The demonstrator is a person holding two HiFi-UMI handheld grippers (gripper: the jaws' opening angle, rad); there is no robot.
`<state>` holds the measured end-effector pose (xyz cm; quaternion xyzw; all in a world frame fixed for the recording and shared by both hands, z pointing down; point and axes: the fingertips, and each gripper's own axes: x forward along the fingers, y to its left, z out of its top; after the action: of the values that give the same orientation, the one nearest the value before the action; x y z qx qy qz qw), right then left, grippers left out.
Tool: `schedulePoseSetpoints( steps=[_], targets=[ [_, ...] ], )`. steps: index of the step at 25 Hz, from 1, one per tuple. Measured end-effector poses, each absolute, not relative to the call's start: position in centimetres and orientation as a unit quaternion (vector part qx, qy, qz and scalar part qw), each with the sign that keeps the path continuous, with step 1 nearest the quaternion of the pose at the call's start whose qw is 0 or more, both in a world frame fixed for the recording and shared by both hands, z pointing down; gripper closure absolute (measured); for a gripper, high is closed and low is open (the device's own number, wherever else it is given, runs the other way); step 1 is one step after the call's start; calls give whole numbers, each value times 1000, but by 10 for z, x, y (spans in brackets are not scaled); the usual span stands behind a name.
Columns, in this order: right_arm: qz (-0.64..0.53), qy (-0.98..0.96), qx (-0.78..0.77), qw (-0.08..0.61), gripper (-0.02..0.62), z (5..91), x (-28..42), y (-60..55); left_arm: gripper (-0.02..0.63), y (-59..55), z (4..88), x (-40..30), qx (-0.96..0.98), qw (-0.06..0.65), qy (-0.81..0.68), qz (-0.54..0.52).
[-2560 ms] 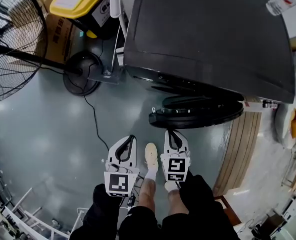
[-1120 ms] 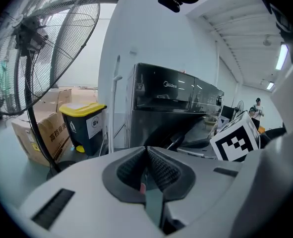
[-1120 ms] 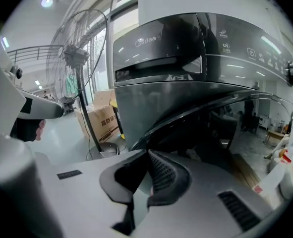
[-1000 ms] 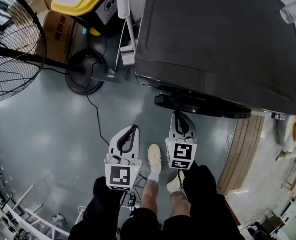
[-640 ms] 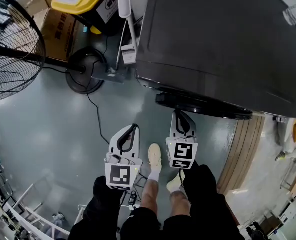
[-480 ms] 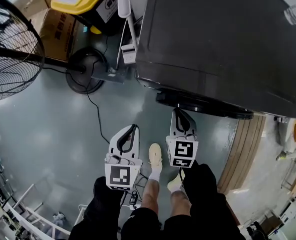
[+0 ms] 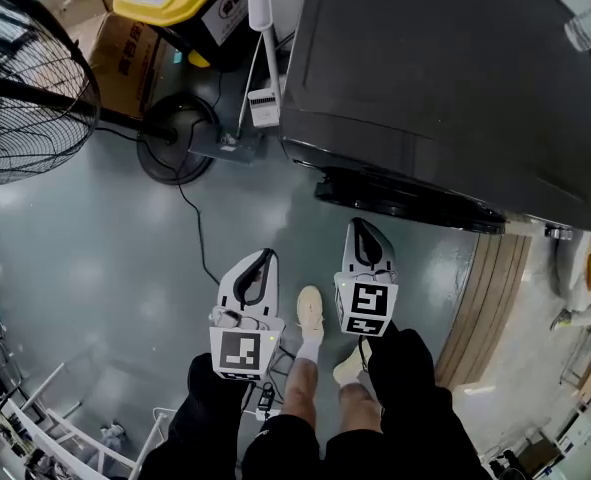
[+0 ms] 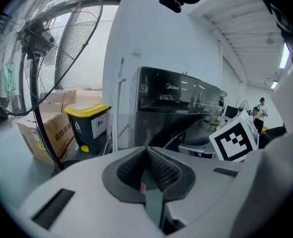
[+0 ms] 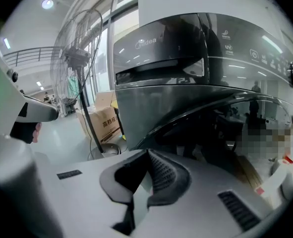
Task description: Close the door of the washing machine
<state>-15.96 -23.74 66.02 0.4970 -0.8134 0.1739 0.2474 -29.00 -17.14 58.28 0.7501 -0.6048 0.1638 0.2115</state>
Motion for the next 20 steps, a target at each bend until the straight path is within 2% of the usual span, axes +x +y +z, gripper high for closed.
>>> schedulePoseSetpoints(
  steps=[8,20],
  targets=[
    [176,-823,489,229,578,620,-139,-202,577,-140,547,-270,756,190,-602,172],
    [110,-841,499,177,578,461,-67,-137,577,-77,416,-193,780,126,-599,133]
  ],
)
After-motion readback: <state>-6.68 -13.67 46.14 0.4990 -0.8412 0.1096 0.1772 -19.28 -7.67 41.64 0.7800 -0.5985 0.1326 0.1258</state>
